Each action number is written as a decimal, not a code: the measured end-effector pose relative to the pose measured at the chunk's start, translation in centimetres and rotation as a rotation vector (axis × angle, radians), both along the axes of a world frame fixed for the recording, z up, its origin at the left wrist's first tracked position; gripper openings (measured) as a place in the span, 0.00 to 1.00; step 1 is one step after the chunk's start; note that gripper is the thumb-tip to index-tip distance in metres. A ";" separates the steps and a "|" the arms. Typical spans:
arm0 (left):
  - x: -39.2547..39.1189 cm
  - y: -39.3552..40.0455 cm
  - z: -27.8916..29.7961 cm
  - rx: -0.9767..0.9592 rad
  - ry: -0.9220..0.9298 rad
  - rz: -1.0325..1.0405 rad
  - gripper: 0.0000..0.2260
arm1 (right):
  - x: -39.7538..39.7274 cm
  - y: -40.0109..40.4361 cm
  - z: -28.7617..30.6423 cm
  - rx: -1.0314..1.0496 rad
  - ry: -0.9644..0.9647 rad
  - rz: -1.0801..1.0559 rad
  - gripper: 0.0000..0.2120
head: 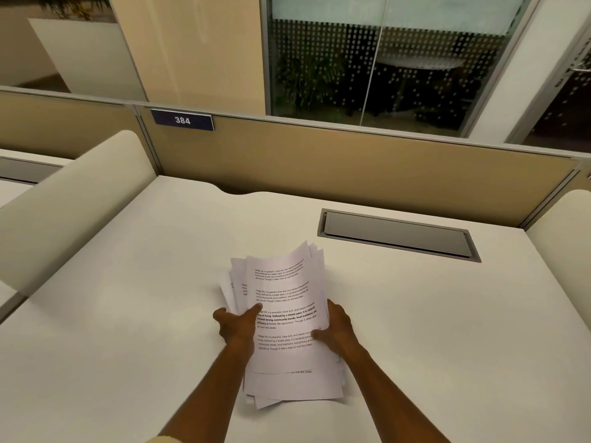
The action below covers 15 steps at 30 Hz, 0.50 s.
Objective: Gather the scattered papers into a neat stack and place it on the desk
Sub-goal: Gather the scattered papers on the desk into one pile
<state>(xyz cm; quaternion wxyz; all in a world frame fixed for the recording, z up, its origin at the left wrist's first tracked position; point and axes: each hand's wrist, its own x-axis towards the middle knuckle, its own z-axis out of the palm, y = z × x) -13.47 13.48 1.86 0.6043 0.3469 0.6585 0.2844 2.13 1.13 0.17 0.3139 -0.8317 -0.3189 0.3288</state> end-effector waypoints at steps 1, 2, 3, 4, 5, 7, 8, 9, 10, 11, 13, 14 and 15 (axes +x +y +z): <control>-0.1 0.1 0.0 -0.023 0.008 0.020 0.37 | 0.1 0.0 0.1 0.011 0.014 0.002 0.35; -0.1 0.2 0.1 -0.044 0.015 0.034 0.36 | 0.1 -0.1 0.2 0.019 0.026 -0.002 0.35; -0.1 0.3 0.0 -0.061 0.016 0.043 0.36 | 0.2 -0.1 0.2 0.027 0.039 -0.014 0.36; -0.1 0.3 0.1 -0.077 0.014 0.057 0.36 | 0.2 -0.2 0.3 0.028 0.057 -0.032 0.36; -0.1 0.3 0.1 -0.089 0.014 0.070 0.36 | 0.3 -0.2 0.3 0.033 0.075 -0.056 0.36; -0.1 0.3 -0.2 -0.108 0.011 0.082 0.37 | 0.3 -0.4 0.4 0.034 0.116 -0.105 0.36; -0.2 0.4 -0.4 -0.115 0.003 0.081 0.36 | 0.4 -0.5 0.5 0.034 0.132 -0.124 0.36; -0.2 0.6 -0.8 -0.114 -0.010 0.075 0.35 | 0.4 -0.6 0.5 0.037 0.144 -0.143 0.35; -0.2 0.7 -1.0 -0.108 -0.021 0.051 0.31 | 0.5 -0.7 0.5 0.041 0.151 -0.158 0.34; -0.1 0.9 -1.2 -0.090 -0.026 0.002 0.27 | 0.5 -0.8 0.6 0.044 0.157 -0.171 0.33; 0.1 0.8 -1.1 -0.025 0.021 -0.133 0.20 | 0.6 -1.0 0.6 0.039 0.160 -0.185 0.32; 0.2 0.6 -0.7 0.019 0.070 -0.201 0.19 | 0.7 -1.1 0.5 0.038 0.162 -0.189 0.31; 0.4 0.5 -0.5 0.066 0.108 -0.254 0.18 | 0.7 -1.2 0.4 0.040 0.168 -0.196 0.30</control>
